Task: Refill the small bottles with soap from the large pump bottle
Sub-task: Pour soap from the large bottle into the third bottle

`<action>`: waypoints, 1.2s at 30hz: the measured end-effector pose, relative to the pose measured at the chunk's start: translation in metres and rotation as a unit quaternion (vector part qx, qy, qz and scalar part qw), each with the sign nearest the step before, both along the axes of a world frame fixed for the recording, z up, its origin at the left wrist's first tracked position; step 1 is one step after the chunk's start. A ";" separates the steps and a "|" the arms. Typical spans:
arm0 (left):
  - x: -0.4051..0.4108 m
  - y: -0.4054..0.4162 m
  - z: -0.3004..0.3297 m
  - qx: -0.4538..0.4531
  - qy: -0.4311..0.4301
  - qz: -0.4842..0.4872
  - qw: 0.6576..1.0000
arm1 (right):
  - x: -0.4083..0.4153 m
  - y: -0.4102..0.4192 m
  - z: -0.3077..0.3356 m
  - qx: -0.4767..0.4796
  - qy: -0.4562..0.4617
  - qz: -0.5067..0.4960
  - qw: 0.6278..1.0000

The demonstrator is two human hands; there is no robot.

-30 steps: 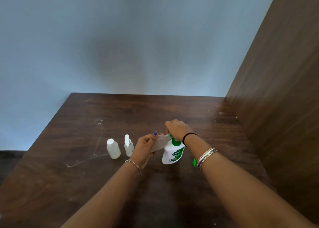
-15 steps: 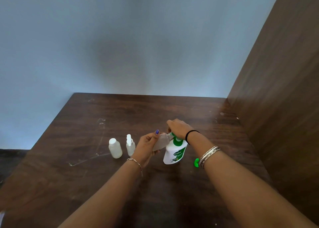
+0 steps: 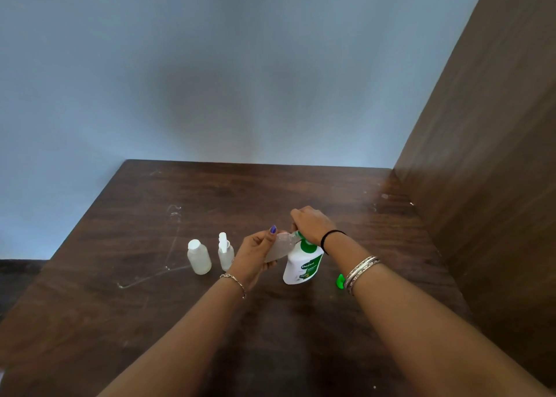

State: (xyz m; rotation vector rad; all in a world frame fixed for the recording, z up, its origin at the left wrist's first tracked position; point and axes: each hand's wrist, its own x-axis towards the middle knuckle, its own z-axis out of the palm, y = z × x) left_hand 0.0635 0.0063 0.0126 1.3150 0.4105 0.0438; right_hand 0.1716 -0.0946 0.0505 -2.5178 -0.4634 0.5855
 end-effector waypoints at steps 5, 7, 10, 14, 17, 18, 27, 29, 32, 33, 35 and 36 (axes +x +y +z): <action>-0.002 0.000 -0.002 -0.007 0.002 -0.003 1.000 | -0.001 0.000 0.002 -0.008 -0.011 0.000 1.000; 0.000 0.000 0.000 -0.010 -0.007 -0.003 1.000 | 0.003 0.001 0.005 -0.007 0.017 0.008 1.000; 0.001 0.001 0.000 -0.005 -0.008 -0.007 1.000 | 0.004 0.002 0.004 -0.009 0.010 0.009 1.000; 0.000 0.003 -0.005 -0.002 0.005 -0.004 1.000 | -0.002 0.001 -0.001 -0.013 -0.038 -0.011 0.999; 0.000 0.002 -0.004 -0.008 0.003 -0.003 1.000 | 0.000 0.001 0.004 -0.024 -0.011 0.010 1.000; 0.001 0.001 -0.003 -0.013 0.001 -0.002 1.000 | 0.001 0.002 0.005 -0.025 0.008 0.020 0.999; 0.000 0.002 -0.009 -0.018 0.015 0.005 1.000 | 0.000 0.002 0.002 -0.044 -0.034 0.026 0.998; 0.001 0.001 -0.006 -0.025 0.011 0.006 1.000 | 0.004 0.004 0.004 -0.052 -0.014 0.053 0.997; 0.002 0.000 -0.004 -0.018 0.000 0.002 1.000 | 0.002 0.003 0.007 -0.048 0.003 0.067 0.997; 0.003 0.000 -0.004 -0.012 -0.001 0.000 1.000 | 0.001 0.002 0.007 -0.048 -0.005 0.061 0.997; 0.002 0.002 -0.007 -0.006 0.006 0.001 1.000 | -0.001 0.001 0.004 -0.057 -0.047 0.060 0.995; 0.002 0.003 -0.008 -0.003 0.009 0.001 1.000 | -0.001 0.000 0.001 -0.064 -0.063 0.056 0.994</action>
